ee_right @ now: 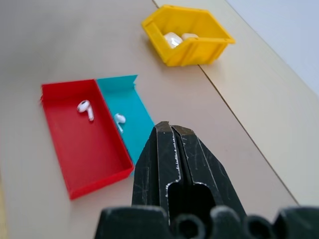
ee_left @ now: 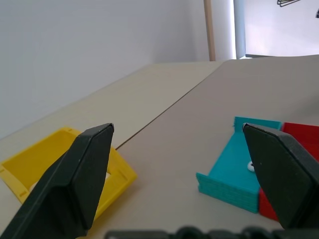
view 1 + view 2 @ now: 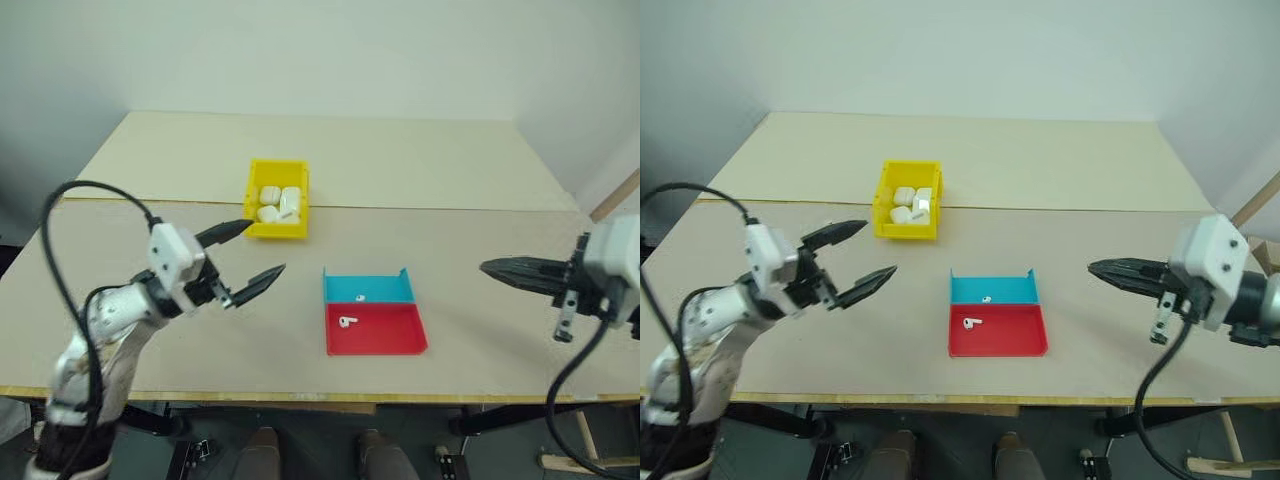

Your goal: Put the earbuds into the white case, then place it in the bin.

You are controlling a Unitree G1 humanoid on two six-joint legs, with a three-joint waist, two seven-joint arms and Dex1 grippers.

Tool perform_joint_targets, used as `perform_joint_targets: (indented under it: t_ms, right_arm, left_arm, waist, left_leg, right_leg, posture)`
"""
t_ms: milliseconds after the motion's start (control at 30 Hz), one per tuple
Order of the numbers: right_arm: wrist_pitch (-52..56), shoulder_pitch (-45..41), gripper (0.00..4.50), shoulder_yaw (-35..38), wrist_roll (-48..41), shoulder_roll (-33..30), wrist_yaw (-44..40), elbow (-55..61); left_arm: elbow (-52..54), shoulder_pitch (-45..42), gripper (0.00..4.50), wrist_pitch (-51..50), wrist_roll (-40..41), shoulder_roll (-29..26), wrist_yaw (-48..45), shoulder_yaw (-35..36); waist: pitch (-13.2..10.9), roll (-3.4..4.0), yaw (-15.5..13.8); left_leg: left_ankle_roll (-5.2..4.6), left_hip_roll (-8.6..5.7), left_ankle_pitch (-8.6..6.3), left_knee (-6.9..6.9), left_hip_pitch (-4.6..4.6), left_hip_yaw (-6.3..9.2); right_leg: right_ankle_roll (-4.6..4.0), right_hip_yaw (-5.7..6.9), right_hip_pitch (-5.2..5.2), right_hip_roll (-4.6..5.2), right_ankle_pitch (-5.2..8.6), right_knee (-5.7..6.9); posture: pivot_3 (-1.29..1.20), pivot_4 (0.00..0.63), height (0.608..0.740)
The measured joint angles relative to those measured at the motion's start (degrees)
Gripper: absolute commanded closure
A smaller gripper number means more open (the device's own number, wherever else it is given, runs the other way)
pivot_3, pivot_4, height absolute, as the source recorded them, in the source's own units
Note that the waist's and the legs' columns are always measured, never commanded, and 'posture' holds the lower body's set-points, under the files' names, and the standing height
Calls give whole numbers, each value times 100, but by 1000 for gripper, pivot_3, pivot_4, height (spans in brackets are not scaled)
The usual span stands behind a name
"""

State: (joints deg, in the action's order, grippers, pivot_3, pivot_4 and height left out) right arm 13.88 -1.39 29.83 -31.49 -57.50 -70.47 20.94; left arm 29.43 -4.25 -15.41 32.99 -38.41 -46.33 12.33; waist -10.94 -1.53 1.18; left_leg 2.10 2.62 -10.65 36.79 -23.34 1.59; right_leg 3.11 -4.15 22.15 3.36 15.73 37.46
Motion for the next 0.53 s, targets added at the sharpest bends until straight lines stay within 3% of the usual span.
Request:
perform_joint_targets:
  t_ms: [300, 533]
  right_arm:
    - [-1061, -758, 4500, -435, 172, -339, -1145, -1662]
    - [-1435, -1068, 4500, -935, 348, -338, -1343, -2160]
  left_arm:
    - [1085, 1229, 22, -338, 762, -330, -16, 1131]
    - [1244, 1389, 22, -373, 799, -324, 59, 1215]
  waist:
    - [0, 2, 57]
    - [-1, 3, 46]
  left_leg:
    - [-2, 9, -1, -4, 5, -7]
    - [-3, 6, -2, -5, 2, -9]
  right_leg:
    - [-9, -6, 5, -8, -6, 7]
    - [-8, -10, 9, -8, -5, 6]
  posture:
    - [0, 150, 740]
    - [0, 150, 740]
